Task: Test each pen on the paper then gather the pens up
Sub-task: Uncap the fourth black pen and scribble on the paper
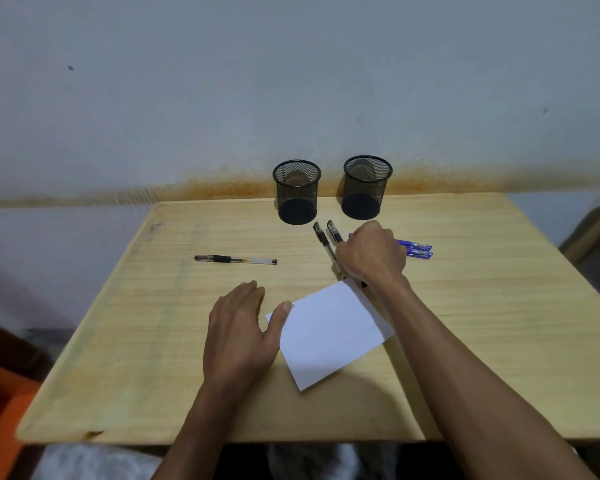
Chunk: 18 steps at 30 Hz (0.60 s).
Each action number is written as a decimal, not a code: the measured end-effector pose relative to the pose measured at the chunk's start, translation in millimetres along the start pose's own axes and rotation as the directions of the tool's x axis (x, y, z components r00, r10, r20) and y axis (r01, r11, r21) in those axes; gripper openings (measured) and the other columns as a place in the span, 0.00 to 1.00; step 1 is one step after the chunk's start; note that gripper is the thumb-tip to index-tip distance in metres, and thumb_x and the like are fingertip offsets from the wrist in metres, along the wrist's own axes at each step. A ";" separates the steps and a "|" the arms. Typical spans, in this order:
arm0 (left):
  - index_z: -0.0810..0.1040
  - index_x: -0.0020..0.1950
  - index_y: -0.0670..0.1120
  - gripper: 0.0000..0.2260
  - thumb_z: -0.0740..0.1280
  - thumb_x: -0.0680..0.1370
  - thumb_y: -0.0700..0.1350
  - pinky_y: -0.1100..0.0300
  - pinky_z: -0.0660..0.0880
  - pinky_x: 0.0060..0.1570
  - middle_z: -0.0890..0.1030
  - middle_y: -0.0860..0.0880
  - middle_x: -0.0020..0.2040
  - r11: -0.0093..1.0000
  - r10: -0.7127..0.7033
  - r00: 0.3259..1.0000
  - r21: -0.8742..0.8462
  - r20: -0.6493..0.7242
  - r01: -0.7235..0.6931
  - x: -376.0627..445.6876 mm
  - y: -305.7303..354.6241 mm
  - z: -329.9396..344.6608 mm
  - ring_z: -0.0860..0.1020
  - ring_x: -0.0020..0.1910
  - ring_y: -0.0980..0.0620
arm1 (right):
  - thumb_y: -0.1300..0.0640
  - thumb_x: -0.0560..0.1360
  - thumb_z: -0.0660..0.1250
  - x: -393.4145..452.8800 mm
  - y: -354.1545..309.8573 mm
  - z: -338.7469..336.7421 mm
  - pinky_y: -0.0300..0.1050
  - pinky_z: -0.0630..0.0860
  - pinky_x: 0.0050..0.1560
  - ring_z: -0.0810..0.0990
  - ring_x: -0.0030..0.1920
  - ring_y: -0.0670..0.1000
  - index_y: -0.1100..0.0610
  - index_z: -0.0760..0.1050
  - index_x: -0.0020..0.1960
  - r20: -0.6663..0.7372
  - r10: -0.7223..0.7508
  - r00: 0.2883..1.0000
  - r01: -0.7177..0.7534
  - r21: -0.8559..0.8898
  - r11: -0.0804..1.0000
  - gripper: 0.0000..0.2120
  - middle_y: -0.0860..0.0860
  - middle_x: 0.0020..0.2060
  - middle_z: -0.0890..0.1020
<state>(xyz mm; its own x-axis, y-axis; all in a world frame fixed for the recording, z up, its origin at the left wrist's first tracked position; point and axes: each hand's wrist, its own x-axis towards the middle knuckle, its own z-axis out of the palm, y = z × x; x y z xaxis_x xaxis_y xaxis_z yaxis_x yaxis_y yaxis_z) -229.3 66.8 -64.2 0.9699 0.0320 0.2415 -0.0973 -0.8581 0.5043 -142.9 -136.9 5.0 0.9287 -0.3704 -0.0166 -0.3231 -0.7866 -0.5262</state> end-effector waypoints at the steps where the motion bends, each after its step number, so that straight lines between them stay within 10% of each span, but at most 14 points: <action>1: 0.79 0.66 0.42 0.30 0.60 0.76 0.64 0.47 0.64 0.72 0.76 0.46 0.70 1.000 0.003 1.000 0.005 -0.004 -0.003 0.1 -0.8 1.1 0.70 0.71 0.48 | 0.54 0.75 0.68 2.3 0.6 1.6 0.56 0.77 0.55 0.76 0.44 0.59 0.58 0.76 0.46 -0.004 0.006 1.000 -0.006 -0.018 1.000 0.08 0.54 0.41 0.78; 13: 0.81 0.63 0.42 0.27 0.64 0.76 0.61 0.48 0.66 0.71 0.79 0.45 0.67 1.000 0.007 0.999 0.029 -0.054 -0.005 1.6 -4.2 7.3 0.73 0.69 0.47 | 0.49 0.74 0.67 8.6 9.7 10.7 0.56 0.78 0.53 0.81 0.45 0.59 0.56 0.79 0.43 -0.062 -0.015 0.998 0.014 -0.031 0.999 0.10 0.54 0.40 0.84; 18: 0.81 0.63 0.42 0.26 0.64 0.76 0.61 0.48 0.67 0.70 0.79 0.45 0.67 0.999 0.021 0.998 0.044 -0.060 -0.018 1.2 -4.7 8.4 0.74 0.68 0.47 | 0.44 0.75 0.69 -0.8 -22.6 17.8 0.55 0.77 0.55 0.81 0.51 0.57 0.50 0.83 0.50 -0.026 -0.300 0.954 0.301 0.052 0.952 0.11 0.52 0.46 0.86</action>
<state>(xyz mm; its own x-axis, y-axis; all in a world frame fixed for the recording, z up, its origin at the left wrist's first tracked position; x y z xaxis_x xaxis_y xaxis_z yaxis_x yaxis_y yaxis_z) -225.8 66.6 -73.2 0.9524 0.0451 0.3015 -0.1048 -0.8803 0.4627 -133.0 -110.0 1.7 0.9779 -0.1302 0.1636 -0.0190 -0.8346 -0.5505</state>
